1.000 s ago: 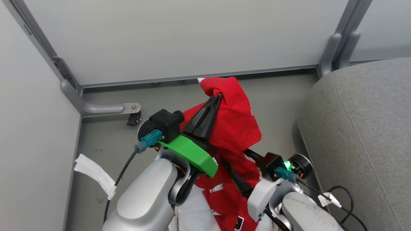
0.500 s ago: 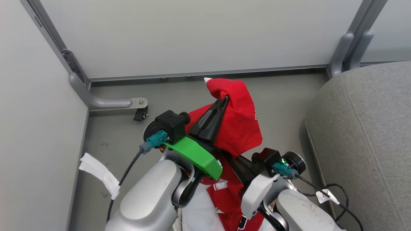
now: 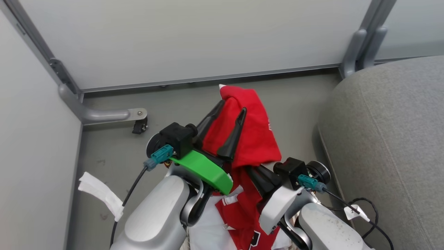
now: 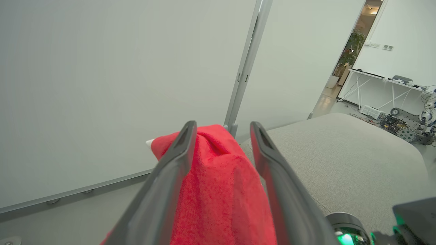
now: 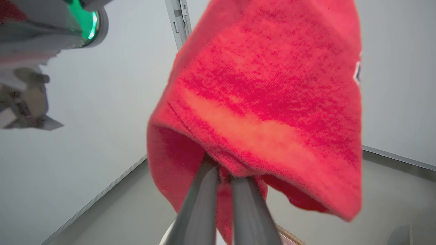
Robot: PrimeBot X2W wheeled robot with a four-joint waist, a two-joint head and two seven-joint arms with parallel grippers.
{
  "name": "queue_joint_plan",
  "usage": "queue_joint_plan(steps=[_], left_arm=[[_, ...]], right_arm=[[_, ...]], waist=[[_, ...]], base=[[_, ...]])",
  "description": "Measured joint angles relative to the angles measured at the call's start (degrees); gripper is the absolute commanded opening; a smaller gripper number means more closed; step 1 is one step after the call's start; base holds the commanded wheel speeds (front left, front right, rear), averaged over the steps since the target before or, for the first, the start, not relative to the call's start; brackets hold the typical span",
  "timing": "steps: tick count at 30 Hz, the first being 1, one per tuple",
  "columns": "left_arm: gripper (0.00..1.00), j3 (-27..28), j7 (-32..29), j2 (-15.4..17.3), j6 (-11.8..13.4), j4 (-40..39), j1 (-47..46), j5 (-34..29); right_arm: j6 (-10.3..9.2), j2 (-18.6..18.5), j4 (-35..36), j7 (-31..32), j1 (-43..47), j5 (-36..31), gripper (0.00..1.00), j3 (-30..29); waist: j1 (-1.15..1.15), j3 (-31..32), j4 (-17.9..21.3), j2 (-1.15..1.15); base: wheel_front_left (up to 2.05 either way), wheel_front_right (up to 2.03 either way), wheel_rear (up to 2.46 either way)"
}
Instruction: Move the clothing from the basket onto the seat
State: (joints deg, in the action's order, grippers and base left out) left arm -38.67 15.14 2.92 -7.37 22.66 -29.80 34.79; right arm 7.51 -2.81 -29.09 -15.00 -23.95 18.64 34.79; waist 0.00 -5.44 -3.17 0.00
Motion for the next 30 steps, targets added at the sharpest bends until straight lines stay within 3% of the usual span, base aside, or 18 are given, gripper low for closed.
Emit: queue_joint_plan(steps=[10, 24, 30], left_arm=[[1.00, 2.50, 0.02, 1.44, -0.03, 0.55, 2.42, -3.81], [1.00, 3.87, 0.02, 3.74, -0.04, -1.60, 6.52, -8.34], [1.00, 2.61, 0.02, 3.74, -0.04, -2.18, 6.56, -8.73]], right_arm=[[0.01, 0.03, 6.28, 0.01, 2.72, 0.13, 0.00, -2.59], [0.01, -0.07, 13.22, 0.00, 5.98, -0.38, 0.00, -9.66], [0.00, -0.20, 14.58, 0.00, 4.61, -1.79, 0.00, -13.74]], waist=[[0.00, -0.55, 8.04, 0.00], [0.00, -2.05, 27.07, 0.00], [0.00, -3.92, 32.35, 0.00]], base=[[0.00, 0.00, 0.00], [0.00, 0.00, 0.00], [0.00, 0.00, 0.00]])
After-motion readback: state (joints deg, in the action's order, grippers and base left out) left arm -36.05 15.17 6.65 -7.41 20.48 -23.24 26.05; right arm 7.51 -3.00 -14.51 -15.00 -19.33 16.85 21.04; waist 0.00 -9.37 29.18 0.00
